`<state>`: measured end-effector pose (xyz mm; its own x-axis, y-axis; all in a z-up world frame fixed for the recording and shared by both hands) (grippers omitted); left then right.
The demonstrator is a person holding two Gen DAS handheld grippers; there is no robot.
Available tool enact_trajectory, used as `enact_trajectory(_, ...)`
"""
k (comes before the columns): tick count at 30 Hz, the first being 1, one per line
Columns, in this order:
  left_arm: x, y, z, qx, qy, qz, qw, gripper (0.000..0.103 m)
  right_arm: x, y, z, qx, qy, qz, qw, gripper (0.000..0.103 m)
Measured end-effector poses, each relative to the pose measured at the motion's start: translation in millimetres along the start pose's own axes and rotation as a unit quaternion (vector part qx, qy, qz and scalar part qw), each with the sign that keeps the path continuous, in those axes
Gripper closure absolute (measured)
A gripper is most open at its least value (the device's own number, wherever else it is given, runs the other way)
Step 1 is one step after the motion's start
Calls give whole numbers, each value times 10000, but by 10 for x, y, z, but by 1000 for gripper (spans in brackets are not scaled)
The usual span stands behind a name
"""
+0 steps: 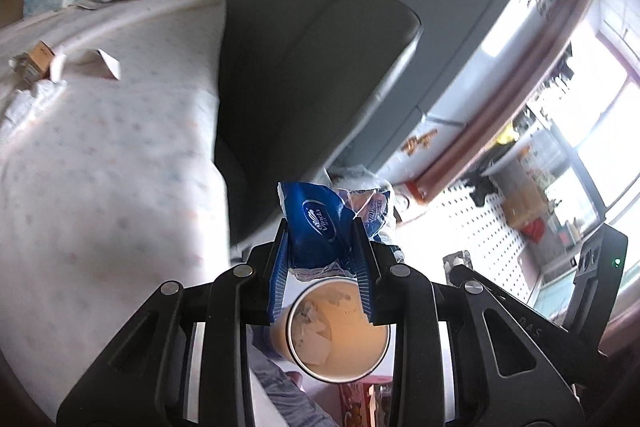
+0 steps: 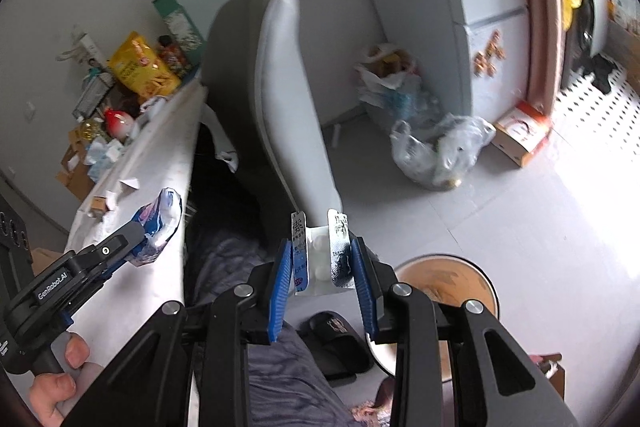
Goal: Collect trash
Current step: 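Carry the tissue pack in the left tool while the right carries the wrapper to the bin, then open both tools over the bin to drop the tissue pack and wrapper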
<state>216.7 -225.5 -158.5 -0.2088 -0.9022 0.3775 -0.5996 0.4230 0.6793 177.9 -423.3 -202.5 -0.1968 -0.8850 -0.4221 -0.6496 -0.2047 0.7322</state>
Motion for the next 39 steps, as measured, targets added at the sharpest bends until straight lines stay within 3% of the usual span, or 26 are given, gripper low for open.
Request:
enact_trajectory(20,305,-504,515,-575,-389,-89,9975,73,768,-219,451,-341,-654,313,9968,72)
enact_trajectory(39,200,-698,558,-799,-301,-231,9961,73,1052,-437,624,-575,-901,442,9933,71)
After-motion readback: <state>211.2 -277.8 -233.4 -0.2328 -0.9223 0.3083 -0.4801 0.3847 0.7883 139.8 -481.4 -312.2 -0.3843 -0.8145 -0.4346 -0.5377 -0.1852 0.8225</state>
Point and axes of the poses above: each gripper's, at about its wrist camera, not at the fingertips, and y roughly against the way its jaws point, x to its right, z to its underside, the point moved 10 cm from there along -y, roughly the way its jaws point, and after that the axes turned 2 degrees about -y, right-handed, at the moved point
